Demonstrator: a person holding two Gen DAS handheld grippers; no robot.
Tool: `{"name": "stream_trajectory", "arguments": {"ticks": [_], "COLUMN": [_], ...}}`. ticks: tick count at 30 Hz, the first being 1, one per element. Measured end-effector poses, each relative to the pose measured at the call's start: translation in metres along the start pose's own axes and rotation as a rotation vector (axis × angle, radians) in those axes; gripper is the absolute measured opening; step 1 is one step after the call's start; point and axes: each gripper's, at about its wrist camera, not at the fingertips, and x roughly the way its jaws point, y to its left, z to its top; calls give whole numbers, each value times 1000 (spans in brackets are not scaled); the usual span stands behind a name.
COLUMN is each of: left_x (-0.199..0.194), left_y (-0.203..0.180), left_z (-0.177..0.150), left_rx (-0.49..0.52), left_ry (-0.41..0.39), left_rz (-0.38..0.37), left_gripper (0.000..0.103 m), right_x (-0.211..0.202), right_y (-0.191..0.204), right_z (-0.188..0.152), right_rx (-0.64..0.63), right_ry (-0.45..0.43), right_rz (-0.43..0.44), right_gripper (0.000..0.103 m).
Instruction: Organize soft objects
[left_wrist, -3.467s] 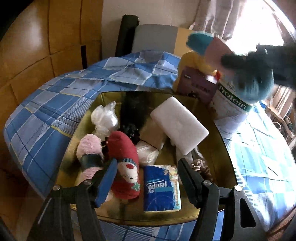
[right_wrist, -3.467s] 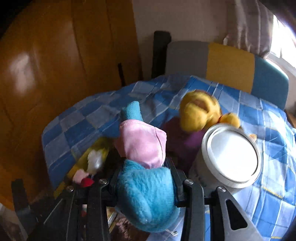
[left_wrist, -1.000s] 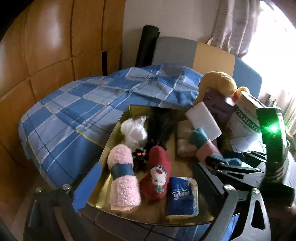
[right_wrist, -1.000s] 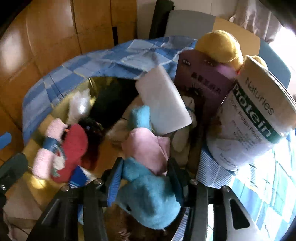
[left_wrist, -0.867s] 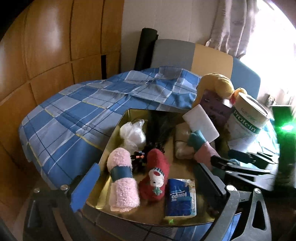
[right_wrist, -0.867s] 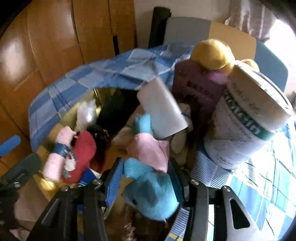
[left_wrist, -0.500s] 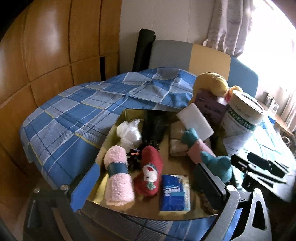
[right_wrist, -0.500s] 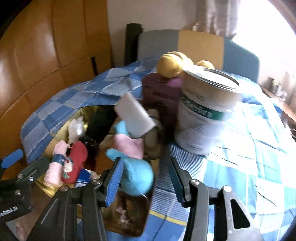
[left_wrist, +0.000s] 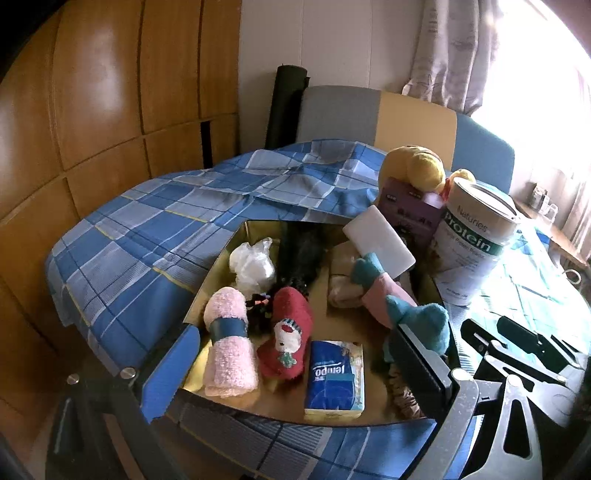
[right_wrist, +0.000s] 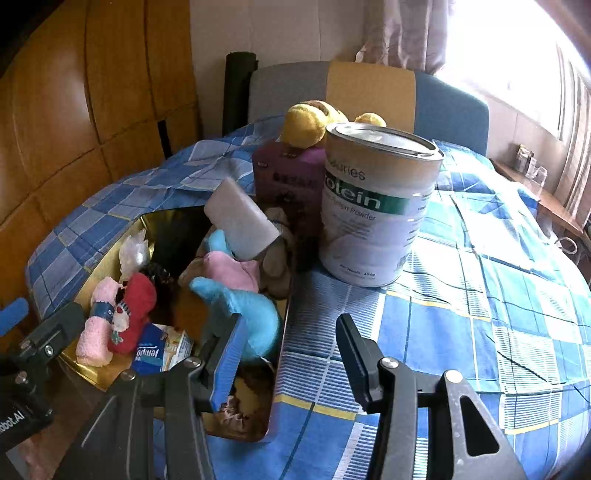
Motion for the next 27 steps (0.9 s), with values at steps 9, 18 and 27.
{"name": "stream_trajectory", "arguments": {"ticks": [9, 18, 27], "left_x": [-1, -1, 0], "left_y": [0, 0, 2], "left_z": [-1, -1, -1], "left_rx": [4, 11, 9], "left_ry": [-7, -9, -5], "left_rz": [16, 24, 25], "left_gripper": [103, 103, 103], "right_x": [0, 1, 1], "right_y": [2, 2, 3], "right_z": [-1, -1, -1], "right_rx": [-4, -1, 0], "right_ry": [1, 6, 7], "right_rz": [4, 6, 8], "right_gripper": [51, 51, 51]}}
